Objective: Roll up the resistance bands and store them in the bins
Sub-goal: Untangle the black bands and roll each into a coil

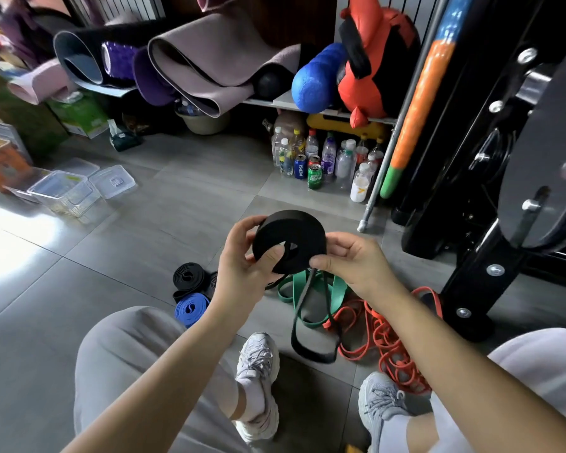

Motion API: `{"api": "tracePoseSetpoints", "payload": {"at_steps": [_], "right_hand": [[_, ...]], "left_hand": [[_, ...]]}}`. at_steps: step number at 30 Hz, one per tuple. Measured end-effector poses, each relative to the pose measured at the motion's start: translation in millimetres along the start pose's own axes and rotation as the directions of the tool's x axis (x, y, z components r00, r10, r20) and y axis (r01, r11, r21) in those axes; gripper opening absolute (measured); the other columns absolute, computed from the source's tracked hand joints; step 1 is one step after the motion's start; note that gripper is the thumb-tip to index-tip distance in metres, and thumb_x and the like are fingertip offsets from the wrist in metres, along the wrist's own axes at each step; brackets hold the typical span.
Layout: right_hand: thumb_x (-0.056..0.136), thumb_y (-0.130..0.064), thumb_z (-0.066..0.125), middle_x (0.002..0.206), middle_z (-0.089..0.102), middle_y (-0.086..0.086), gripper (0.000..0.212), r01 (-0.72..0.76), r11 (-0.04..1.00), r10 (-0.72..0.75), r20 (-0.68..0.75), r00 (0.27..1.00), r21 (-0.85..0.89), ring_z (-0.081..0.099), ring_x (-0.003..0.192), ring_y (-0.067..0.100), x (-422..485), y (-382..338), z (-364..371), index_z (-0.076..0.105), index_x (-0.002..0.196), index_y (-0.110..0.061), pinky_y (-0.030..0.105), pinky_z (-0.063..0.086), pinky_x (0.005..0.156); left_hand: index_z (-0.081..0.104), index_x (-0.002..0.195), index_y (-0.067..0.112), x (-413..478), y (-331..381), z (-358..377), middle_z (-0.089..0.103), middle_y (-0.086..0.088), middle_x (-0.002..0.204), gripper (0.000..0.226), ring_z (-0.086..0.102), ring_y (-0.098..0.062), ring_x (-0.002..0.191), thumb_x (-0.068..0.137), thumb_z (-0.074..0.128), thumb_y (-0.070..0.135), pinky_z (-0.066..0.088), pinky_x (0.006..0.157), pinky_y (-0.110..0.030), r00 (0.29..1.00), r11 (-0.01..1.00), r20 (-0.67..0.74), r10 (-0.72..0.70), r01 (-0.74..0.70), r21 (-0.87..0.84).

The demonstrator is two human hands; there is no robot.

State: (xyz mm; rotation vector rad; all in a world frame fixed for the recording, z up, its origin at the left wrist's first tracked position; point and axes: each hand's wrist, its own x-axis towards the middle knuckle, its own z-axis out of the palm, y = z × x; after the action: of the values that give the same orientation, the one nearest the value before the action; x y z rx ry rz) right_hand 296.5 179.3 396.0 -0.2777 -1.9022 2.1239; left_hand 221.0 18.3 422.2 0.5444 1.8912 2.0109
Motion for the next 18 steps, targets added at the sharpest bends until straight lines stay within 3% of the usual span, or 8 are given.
{"api": "tracePoseSetpoints", "payload": {"at_steps": [3, 6, 8, 9, 11, 13, 16, 18], "right_hand": [[0.07, 0.016, 0.067, 0.076, 0.073, -0.008, 0.033, 0.016, 0.999, -0.017, -0.031, 0.999, -0.027, 0.069, 0.075, 0.005, 0.2, 0.3, 1.1, 0.064, 0.089, -0.011, 0.018, 0.054, 0.073], [0.07, 0.013, 0.069, 0.077, 0.074, -0.007, 0.031, 0.033, 0.998, -0.036, -0.068, 0.997, -0.057, 0.07, 0.076, 0.008, -1.5, 1.1, 1.8, 0.066, 0.087, -0.013, 0.022, 0.056, 0.076], [0.071, 0.011, 0.071, 0.079, 0.074, -0.005, 0.03, 0.041, 0.994, -0.05, -0.081, 0.995, -0.103, 0.07, 0.078, 0.01, -3.5, 1.5, 0.3, 0.066, 0.089, -0.012, 0.023, 0.056, 0.077], [0.071, 0.01, 0.072, 0.08, 0.074, -0.004, 0.029, 0.042, 0.99, -0.053, -0.079, 0.995, -0.133, 0.07, 0.078, 0.01, -4.5, 0.9, -0.3, 0.067, 0.09, -0.012, 0.023, 0.056, 0.077], [0.072, 0.007, 0.073, 0.083, 0.072, -0.004, 0.029, 0.03, 0.976, -0.046, -0.067, 0.997, -0.217, 0.07, 0.078, 0.007, -6.8, -0.5, -1.0, 0.067, 0.092, -0.014, 0.021, 0.055, 0.076], [0.072, 0.003, 0.076, 0.082, 0.07, -0.01, 0.031, 0.009, 0.949, -0.028, -0.055, 0.998, -0.315, 0.069, 0.076, 0.0, -8.0, -1.2, -0.8, 0.067, 0.09, -0.02, 0.016, 0.052, 0.074], [0.071, -0.006, 0.078, 0.079, 0.068, -0.021, 0.032, 0.021, 0.881, -0.036, -0.023, 0.999, -0.472, 0.066, 0.078, -0.007, -8.5, -4.0, 1.2, 0.068, 0.092, -0.029, 0.011, 0.05, 0.076], [0.07, -0.01, 0.079, 0.081, 0.071, -0.019, 0.033, 0.026, 0.841, -0.049, -0.029, 0.998, -0.54, 0.066, 0.08, -0.004, -7.7, -5.1, 0.3, 0.071, 0.094, -0.031, 0.019, 0.052, 0.079]], "left_hand": [[0.052, 0.107, 0.028, -0.5, -3.0, 0.3, 0.061, -0.007, 0.107, 0.037, 0.068, -0.017, 0.088, 0.085, 0.062, 0.0, 0.058, 0.065, -0.036, 1.0, 1.0, 0.007, -0.001, 0.002, -0.023], [0.05, 0.107, 0.028, 0.2, -5.5, 2.7, 0.059, -0.003, 0.104, 0.037, 0.067, -0.018, 0.088, 0.086, 0.06, -0.001, 0.057, 0.065, -0.03, 0.998, 0.998, 0.053, -0.031, 0.033, -0.045], [0.045, 0.11, 0.027, 5.6, -6.7, -0.4, 0.055, 0.003, 0.107, 0.037, 0.063, -0.019, 0.094, 0.088, 0.059, 0.001, 0.056, 0.069, -0.029, 0.995, 0.986, 0.099, 0.014, -0.03, 0.165], [0.043, 0.117, 0.026, 9.0, -7.4, -3.8, 0.052, 0.003, 0.114, 0.04, 0.058, -0.017, 0.103, 0.087, 0.061, 0.005, 0.055, 0.079, -0.032, 0.988, 0.929, 0.136, 0.072, -0.116, 0.352], [0.033, 0.136, 0.02, 13.3, -6.7, -10.3, 0.041, 0.0, 0.132, 0.061, 0.047, -0.01, 0.117, 0.085, 0.065, 0.013, 0.045, 0.094, -0.028, 0.941, 0.704, 0.27, 0.205, -0.333, 0.627], [0.022, 0.144, 0.024, 14.0, -1.7, -10.8, 0.034, -0.002, 0.139, 0.078, 0.044, -0.016, 0.123, 0.081, 0.069, 0.017, 0.044, 0.094, -0.028, 0.839, 0.475, 0.468, 0.277, -0.543, 0.692], [0.028, 0.139, 0.033, 15.4, -1.2, -6.1, 0.047, -0.005, 0.132, 0.079, 0.051, -0.03, 0.116, 0.076, 0.073, 0.017, 0.057, 0.072, -0.04, 0.691, 0.063, 0.681, 0.243, -0.712, 0.7], [0.039, 0.133, 0.033, 20.2, -1.6, -6.3, 0.054, -0.006, 0.119, 0.069, 0.057, -0.031, 0.103, 0.076, 0.071, 0.013, 0.057, 0.058, -0.041, 0.68, 0.036, 0.691, 0.245, -0.719, 0.694]]}}
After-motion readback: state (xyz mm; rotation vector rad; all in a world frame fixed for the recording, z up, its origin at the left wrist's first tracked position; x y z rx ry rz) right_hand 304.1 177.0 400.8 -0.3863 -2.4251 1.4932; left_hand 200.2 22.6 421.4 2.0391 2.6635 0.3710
